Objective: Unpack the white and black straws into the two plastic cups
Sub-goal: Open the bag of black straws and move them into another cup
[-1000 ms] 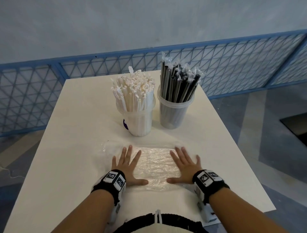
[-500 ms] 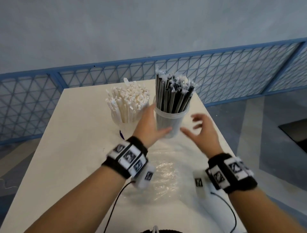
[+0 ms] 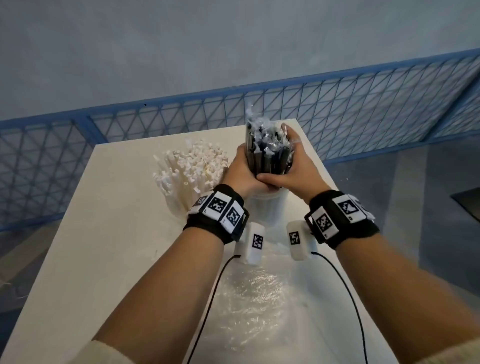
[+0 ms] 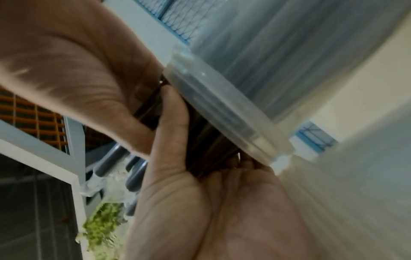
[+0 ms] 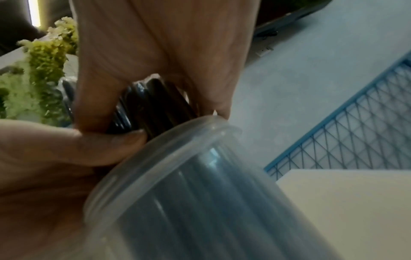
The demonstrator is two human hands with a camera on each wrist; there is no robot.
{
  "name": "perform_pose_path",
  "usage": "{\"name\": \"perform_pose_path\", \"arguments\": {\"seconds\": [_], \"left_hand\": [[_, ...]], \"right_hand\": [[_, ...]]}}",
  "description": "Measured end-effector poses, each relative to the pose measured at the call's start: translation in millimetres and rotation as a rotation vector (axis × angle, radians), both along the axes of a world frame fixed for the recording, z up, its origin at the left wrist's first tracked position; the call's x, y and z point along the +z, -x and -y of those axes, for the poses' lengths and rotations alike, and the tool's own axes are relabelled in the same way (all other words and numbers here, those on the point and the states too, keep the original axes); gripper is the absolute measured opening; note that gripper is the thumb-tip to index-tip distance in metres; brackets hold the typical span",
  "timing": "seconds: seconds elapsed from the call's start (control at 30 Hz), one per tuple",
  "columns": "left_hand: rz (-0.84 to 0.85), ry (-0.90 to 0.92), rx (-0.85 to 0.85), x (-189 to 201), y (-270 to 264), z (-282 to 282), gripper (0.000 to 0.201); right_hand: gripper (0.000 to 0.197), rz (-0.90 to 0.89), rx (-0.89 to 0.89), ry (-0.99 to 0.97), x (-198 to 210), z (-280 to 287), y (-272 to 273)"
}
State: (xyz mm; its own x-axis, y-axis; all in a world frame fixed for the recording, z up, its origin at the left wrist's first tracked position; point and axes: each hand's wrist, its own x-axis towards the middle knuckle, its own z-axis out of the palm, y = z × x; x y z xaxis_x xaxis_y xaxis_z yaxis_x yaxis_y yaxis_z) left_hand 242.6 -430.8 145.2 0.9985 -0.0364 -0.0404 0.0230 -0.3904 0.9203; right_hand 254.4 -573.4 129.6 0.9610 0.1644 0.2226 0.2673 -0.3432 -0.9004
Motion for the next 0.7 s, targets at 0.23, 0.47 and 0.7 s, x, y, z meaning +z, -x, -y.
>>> {"name": "perform_pose_path", "arguments": {"seconds": [0.23,0.47,0.7], "left_hand": [[0.123,0.169,0.026,-5.7,-7.2,4.6,0.068],[0.271,0.224,-0.001,38.3,-7.5,16.6,0.072],[0.540,0.010,0.024,60.8,10.1,13.8,0.105]], "right_hand": [[0.067,0.116,-0.062,-0.046,8.1,3.2,-1.6],[0.063,0.233,-0.092,-0.190,41.3,5.9,-1.8],[0.059,0.278,-0.042,-0.125,44.6,8.3,4.0]]}}
